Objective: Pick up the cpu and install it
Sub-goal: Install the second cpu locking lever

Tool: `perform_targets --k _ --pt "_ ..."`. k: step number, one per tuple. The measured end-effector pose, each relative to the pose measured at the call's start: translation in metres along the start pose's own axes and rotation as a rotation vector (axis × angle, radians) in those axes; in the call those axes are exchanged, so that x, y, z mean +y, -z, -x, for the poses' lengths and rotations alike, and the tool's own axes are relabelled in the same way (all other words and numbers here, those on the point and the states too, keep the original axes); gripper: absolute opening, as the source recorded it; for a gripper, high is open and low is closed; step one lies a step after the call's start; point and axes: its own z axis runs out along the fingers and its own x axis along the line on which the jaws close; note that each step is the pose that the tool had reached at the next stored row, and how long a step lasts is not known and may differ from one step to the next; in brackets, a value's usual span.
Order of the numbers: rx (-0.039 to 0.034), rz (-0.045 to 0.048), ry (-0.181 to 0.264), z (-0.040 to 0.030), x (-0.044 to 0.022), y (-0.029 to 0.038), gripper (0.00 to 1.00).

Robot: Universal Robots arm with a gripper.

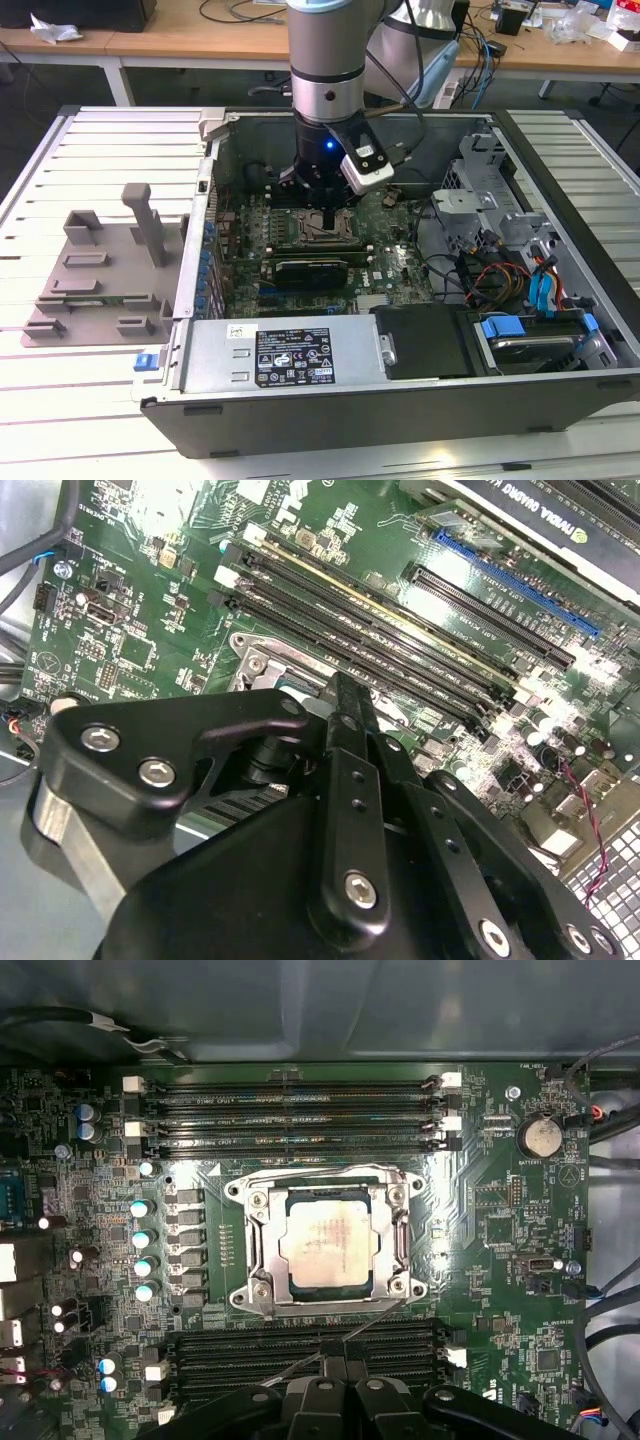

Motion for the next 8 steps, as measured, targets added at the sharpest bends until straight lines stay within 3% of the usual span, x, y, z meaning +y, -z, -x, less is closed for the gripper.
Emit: perform_targets --k 3,8 --pt "-0.0001 0.0002 0.000 -0.0007 0.0000 -0.0003 0.11" --pt "0.0000 0.0000 0.001 -0.0103 -0.0003 -0.0032 0.11"
